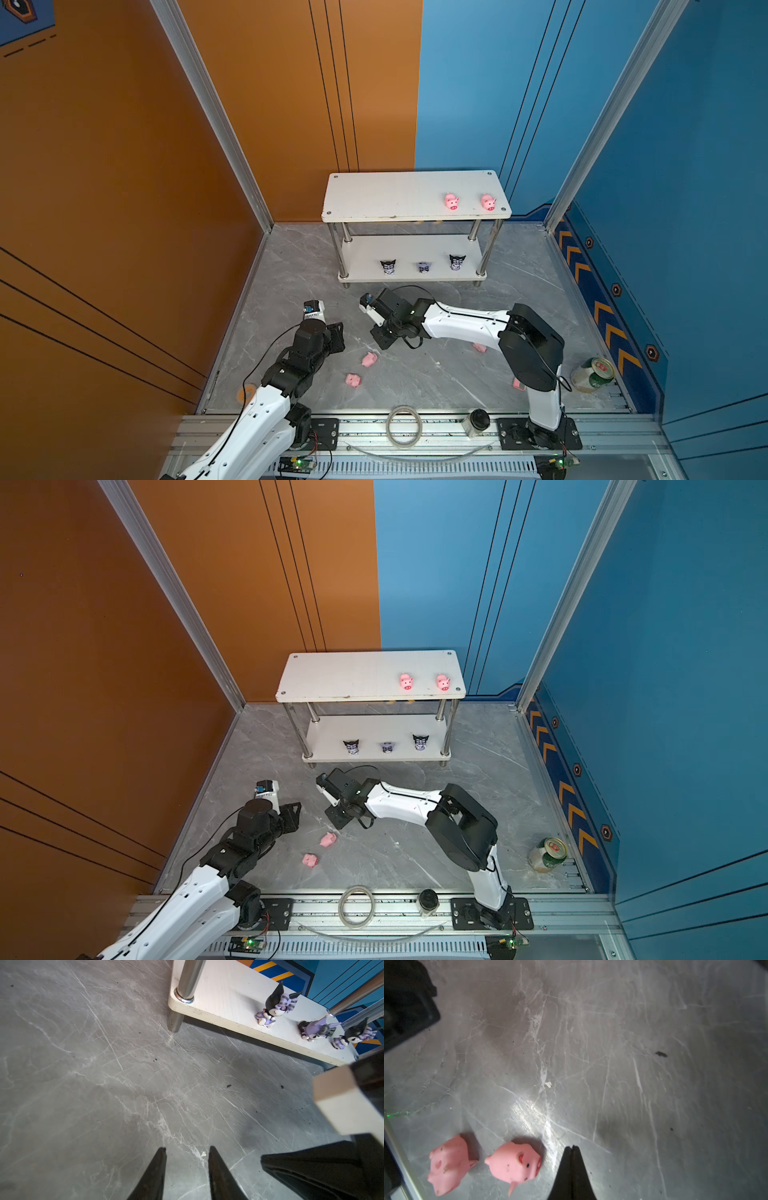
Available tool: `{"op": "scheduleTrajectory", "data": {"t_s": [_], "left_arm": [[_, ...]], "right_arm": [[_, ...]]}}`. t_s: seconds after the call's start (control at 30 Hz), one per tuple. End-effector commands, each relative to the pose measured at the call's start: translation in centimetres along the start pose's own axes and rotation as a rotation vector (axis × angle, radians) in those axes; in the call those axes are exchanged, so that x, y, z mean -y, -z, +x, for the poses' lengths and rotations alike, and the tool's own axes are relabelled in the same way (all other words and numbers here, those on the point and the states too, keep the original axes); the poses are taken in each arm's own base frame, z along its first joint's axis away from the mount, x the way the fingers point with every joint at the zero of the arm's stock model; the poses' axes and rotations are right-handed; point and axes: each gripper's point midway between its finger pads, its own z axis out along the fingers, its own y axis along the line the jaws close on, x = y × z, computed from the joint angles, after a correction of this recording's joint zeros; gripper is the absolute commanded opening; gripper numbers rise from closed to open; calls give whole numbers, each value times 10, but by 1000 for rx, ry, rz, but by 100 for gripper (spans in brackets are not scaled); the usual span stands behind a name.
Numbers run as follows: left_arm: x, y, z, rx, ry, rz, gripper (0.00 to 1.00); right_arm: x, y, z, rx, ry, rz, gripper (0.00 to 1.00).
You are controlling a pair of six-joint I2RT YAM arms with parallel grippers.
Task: Place and organize the plastic toys onto the shelf
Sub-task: 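Position the right gripper over a pink pig near the table edge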
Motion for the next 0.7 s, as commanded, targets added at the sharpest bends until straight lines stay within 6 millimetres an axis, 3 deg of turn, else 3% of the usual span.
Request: {"op": "scheduleTrajectory", "data": {"t_s": [0.0, 0.17, 0.43, 0.67], "left_arm": [[-2, 5, -4, 7, 1, -11, 38], [-3, 6, -6, 15, 4, -13, 41], [-3, 2, -5, 8, 9, -17, 44], [-1, -1, -4, 1, 14, -7, 45]], "right_arm": [[-19, -10, 0, -43, 34, -74, 1], [-19, -26, 13, -90, 25, -84, 2], [-23, -29, 48, -164, 15, -99, 2], [-34, -9, 77, -180, 11, -74, 3]]}}
